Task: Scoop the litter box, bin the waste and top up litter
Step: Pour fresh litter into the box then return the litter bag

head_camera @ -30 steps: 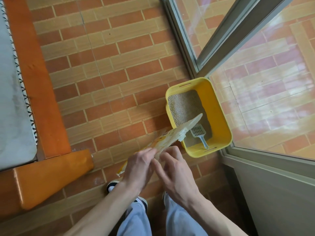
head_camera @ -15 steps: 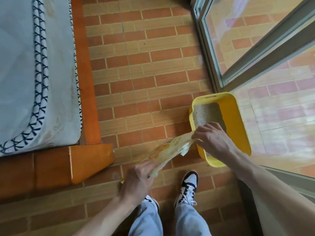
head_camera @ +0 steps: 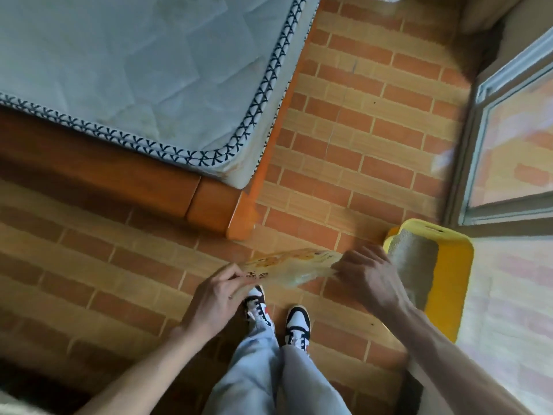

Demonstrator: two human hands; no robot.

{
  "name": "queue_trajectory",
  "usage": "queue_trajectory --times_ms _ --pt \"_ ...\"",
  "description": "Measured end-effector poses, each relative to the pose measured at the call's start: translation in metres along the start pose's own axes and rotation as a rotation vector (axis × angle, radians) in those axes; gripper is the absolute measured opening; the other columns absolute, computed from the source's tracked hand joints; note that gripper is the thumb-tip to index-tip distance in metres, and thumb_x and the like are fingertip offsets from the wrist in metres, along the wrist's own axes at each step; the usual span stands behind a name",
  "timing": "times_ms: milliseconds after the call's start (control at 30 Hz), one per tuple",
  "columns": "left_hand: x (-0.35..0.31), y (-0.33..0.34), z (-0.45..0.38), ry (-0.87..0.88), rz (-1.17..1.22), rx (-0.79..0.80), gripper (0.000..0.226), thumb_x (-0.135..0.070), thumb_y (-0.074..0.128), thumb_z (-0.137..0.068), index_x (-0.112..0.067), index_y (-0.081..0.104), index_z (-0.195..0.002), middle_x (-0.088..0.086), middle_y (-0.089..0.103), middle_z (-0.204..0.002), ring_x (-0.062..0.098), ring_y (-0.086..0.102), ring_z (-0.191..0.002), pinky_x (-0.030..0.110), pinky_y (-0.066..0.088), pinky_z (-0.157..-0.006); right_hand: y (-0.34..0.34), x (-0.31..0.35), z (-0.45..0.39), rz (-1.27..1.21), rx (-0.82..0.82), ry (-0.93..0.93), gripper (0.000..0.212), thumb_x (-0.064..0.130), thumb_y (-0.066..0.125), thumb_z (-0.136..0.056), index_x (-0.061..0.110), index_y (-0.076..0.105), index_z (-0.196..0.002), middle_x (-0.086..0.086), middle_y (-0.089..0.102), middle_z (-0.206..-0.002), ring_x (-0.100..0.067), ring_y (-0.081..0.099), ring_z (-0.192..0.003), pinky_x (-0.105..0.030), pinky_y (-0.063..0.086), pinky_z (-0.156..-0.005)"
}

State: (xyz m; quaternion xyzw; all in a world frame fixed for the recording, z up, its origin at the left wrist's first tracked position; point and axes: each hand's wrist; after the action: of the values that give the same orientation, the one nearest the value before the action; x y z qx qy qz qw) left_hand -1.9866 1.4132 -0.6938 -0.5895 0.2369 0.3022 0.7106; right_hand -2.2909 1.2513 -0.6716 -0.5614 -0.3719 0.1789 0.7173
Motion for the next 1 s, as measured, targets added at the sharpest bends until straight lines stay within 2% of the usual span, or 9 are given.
queue_trajectory --times_ms 133,233,333,400,467,567,667,733,1000 --pt "-0.013 -0.044 0.035 -0.152 -0.022 -0.162 0.016 -0.013 0.081 -0.086 -0.015 0.08 -0.102 -0.011 0.069 -0.086 0.007 0.064 -0.069 0.022 0.054 -0.055 -0.032 0.046 -0.02 -0.031 0.002 -0.089 0.012 0.024 0.084 -0.082 0.02 0.077 -0.091 0.003 0.069 -0.086 -0.022 0.063 -0.075 -0.038 0.055 -0.065" --pt "-0.016 -0.072 0.063 -0.207 -0.11 -0.208 0.015 -0.015 0.082 -0.087 -0.016 0.075 -0.1 -0.007 0.076 -0.085 0.005 0.067 -0.067 0.024 0.056 -0.053 -0.043 0.078 -0.03 -0.038 0.015 -0.138 0.012 0.02 0.084 -0.081 0.018 0.077 -0.09 0.001 0.069 -0.085 -0.024 0.063 -0.074 -0.035 0.054 -0.057" --pt "-0.012 -0.097 0.087 -0.245 -0.206 -0.214 0.014 -0.024 0.068 -0.097 -0.017 0.058 -0.103 -0.004 0.07 -0.076 0.011 0.063 -0.057 0.025 0.051 -0.045 -0.05 0.109 -0.038 -0.056 0.028 -0.187 0.012 0.017 0.085 -0.08 0.018 0.078 -0.089 0.0 0.069 -0.083 -0.027 0.063 -0.072 -0.033 0.053 -0.053" --pt "-0.005 -0.113 0.102 -0.228 -0.257 -0.207 0.009 -0.023 0.062 -0.101 -0.017 0.056 -0.104 -0.002 0.069 -0.078 0.015 0.061 -0.059 0.029 0.051 -0.048 -0.053 0.128 -0.045 -0.062 0.049 -0.227 0.012 0.017 0.083 -0.082 0.018 0.077 -0.092 -0.001 0.069 -0.084 -0.027 0.063 -0.073 -0.034 0.053 -0.054" --pt "-0.001 -0.126 0.116 -0.231 -0.287 -0.233 0.011 -0.014 0.067 -0.098 -0.015 0.058 -0.104 0.002 0.069 -0.085 0.017 0.061 -0.065 0.03 0.054 -0.053 -0.056 0.15 -0.05 -0.067 0.064 -0.26 0.009 0.019 0.08 -0.084 0.017 0.077 -0.092 -0.001 0.069 -0.084 -0.027 0.062 -0.073 -0.035 0.054 -0.056" --pt "0.007 -0.146 0.133 -0.235 -0.291 -0.309 0.014 -0.011 0.074 -0.09 -0.011 0.063 -0.099 0.002 0.066 -0.094 0.013 0.059 -0.071 0.022 0.048 -0.065 -0.057 0.184 -0.059 -0.07 0.068 -0.28 0.01 0.024 0.074 -0.089 0.014 0.076 -0.089 -0.001 0.068 -0.082 -0.026 0.062 -0.072 -0.035 0.053 -0.054" --pt "0.021 -0.166 0.146 -0.212 -0.264 -0.357 0.014 -0.011 0.074 -0.093 -0.011 0.061 -0.098 0.001 0.061 -0.096 0.012 0.056 -0.075 0.023 0.045 -0.071 -0.057 0.221 -0.071 -0.063 0.077 -0.298 0.022 0.029 0.064 -0.092 0.011 0.076 -0.09 -0.002 0.067 -0.082 -0.022 0.06 -0.07 -0.029 0.049 -0.05" --pt "0.029 -0.181 0.154 -0.185 -0.269 -0.364 0.011 -0.013 0.072 -0.094 -0.012 0.061 -0.096 0.0 0.06 -0.094 0.016 0.056 -0.08 0.028 0.048 -0.076 -0.056 0.243 -0.079 -0.056 0.084 -0.268 0.016 0.027 0.069 -0.091 0.012 0.076 -0.09 0.0 0.066 -0.082 -0.02 0.059 -0.07 -0.024 0.041 -0.051" --pt "0.062 -0.244 0.179 -0.193 -0.178 -0.399 0.006 -0.016 0.067 -0.097 -0.011 0.063 -0.097 -0.001 0.063 -0.096 0.017 0.058 -0.084 0.03 0.049 -0.076 -0.065 0.317 -0.111 -0.061 0.103 -0.162 0.009 0.022 0.073 -0.09 0.015 0.079 -0.092 0.002 0.067 -0.083 -0.02 0.06 -0.074 -0.023 0.039 -0.055"
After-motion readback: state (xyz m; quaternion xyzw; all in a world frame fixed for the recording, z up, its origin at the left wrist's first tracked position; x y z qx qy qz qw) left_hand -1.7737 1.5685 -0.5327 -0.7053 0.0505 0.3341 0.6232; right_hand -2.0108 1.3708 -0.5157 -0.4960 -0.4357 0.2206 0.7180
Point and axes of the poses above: each hand's wrist, its own z-axis away from the middle knuckle, its own y-axis out of the palm, x = y × z
